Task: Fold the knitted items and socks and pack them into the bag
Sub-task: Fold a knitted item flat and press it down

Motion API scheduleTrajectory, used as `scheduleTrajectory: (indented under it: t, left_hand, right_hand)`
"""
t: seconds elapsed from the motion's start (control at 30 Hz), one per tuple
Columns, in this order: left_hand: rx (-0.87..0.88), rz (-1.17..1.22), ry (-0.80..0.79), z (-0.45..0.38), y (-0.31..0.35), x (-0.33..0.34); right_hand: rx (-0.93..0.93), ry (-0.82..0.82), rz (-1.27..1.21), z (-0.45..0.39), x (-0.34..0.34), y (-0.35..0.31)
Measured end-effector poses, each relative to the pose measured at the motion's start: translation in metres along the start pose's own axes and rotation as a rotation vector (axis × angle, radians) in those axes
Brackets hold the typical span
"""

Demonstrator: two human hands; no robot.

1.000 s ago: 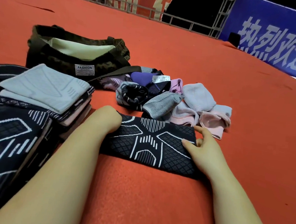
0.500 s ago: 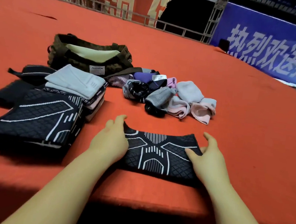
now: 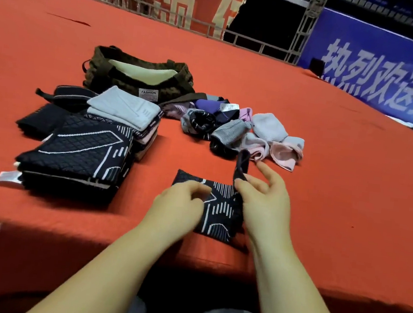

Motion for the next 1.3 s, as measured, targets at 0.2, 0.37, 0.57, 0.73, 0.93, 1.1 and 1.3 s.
scheduleTrajectory:
  t: [0.2,0.37,0.57,0.73,0.93,1.1,1.3]
  left_hand:
    - [-0.155,-0.14,0.165,0.003,-0.047,-0.043]
    - [-0.014,-0.248,0.176,0.01,-0.043,-0.037]
    - [-0.004,-0.213,0.185,0.012,-0.043,-0.037]
    - [0.016,-0.198,0.322,0.018,-0.044,-0.044]
    - [-0.075,-0.431,0.28,0.026,-0.038,-0.042]
    - [-0.145,-0.573,0.026,0.008,-0.025,-0.036]
    - [-0.089,-0.592,-0.048,0.002,-0.015,-0.032]
  right_hand:
    - [-0.094,-0.23,0.276,0.022,0.084,0.024]
    - [-0.089,-0.246,0.43,0.025,0.094,0.042]
    - [-0.13,-0.308,0.478,0.021,0.075,0.028]
    - [-0.292,-0.232,0.959,0.018,0.047,0.031]
    - [-0.124,-0.198,1.108,0.026,0.025,0.054]
    - [-0.263,-0.194,0.965,0.036,0.03,0.046]
    - [-0.352,-0.217,0.609,0.035,0.03,0.032]
Point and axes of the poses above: each hand's wrist, its own z-axis away from the middle knuckle, its own x-axis out of the palm, y = z × x, the point moved 9 cm from there along -z, towards the middle knuckle, and after that the axes turned 4 degrees about -z, right-handed, at the moved point
